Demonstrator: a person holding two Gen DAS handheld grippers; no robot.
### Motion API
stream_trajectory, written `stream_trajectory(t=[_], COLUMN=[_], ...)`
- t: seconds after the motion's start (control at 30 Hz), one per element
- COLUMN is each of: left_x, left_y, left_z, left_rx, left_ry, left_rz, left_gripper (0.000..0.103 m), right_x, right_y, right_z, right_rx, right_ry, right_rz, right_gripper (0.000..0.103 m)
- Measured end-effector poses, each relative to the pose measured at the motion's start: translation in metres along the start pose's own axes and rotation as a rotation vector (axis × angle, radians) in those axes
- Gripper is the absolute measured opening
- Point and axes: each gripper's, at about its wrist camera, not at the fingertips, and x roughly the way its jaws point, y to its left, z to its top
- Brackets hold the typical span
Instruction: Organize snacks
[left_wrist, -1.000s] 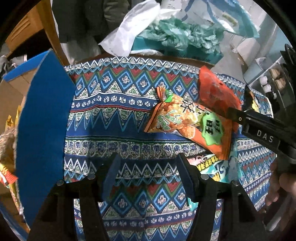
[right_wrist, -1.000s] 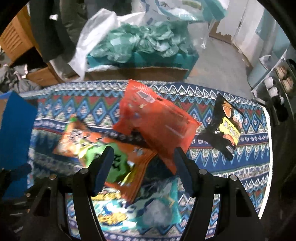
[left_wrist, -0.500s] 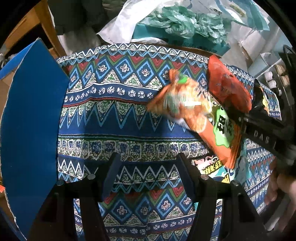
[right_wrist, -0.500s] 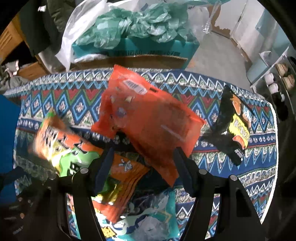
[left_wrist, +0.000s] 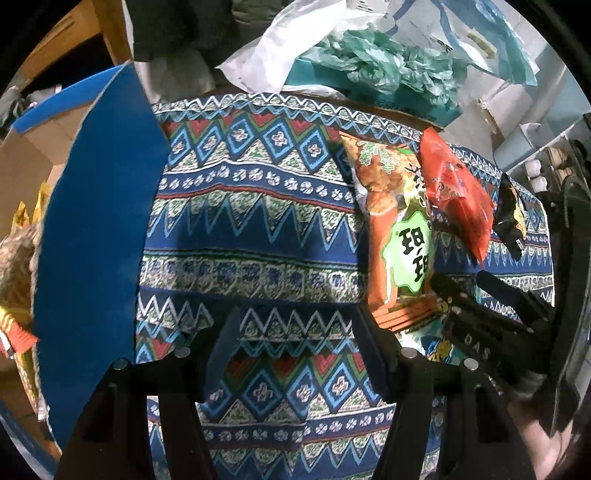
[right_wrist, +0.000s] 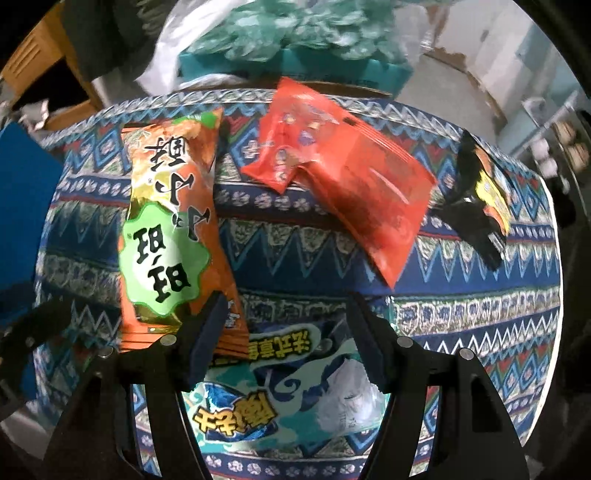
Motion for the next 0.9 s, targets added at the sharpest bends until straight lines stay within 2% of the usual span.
stream_trajectory(t=[0.23, 0.37, 0.5, 0.57, 0.67, 0.8, 0.9], left_x=[-0.004, -0.002, -0.003, -0.004, -0.005, -0.004, -0.006], left_y=[0.017, 0.014, 0.01, 0.008, 0.004, 0.003, 0.002], left_z=[-0.009, -0.009, -0.01, -0.009, -0.008, -0.009, -0.012], left_rx=[-0.027, -0.013, 0.0, 0.007, 0.013, 0.017, 0.023], left_ry=[0.004, 0.005, 0.004, 0.004, 0.001, 0.008, 0.009], left_rz=[0.007, 0.011, 0.01, 0.007, 0.009, 0.009, 0.006], left_gripper=[0.065, 0.065, 0.065, 0.065, 0.065, 0.065, 0.065], right_x=[-0.01, -0.009, 0.007, 0.016, 0.017, 0.015, 0.011], right_y=[-0.024, -0.028, -0.017, -0.008, 0.006, 0.024, 0.031], right_z=[-0.005, -0.004, -0.005, -0.009, -0.015, -0.027, -0.041], right_rx=[0.132, 0.134, 0.094, 0.039, -0.041, -0.147, -0.204], right_ry=[-0.042, -0.037, -0.003, 0.031, 0.028, 0.075, 0.101], right_rz=[0.008, -0.025, -0.054, -0.09, -0.126, -0.106, -0.131], right_gripper=[0.067, 0.067, 0.067, 0.067, 0.069, 0.069, 0.069])
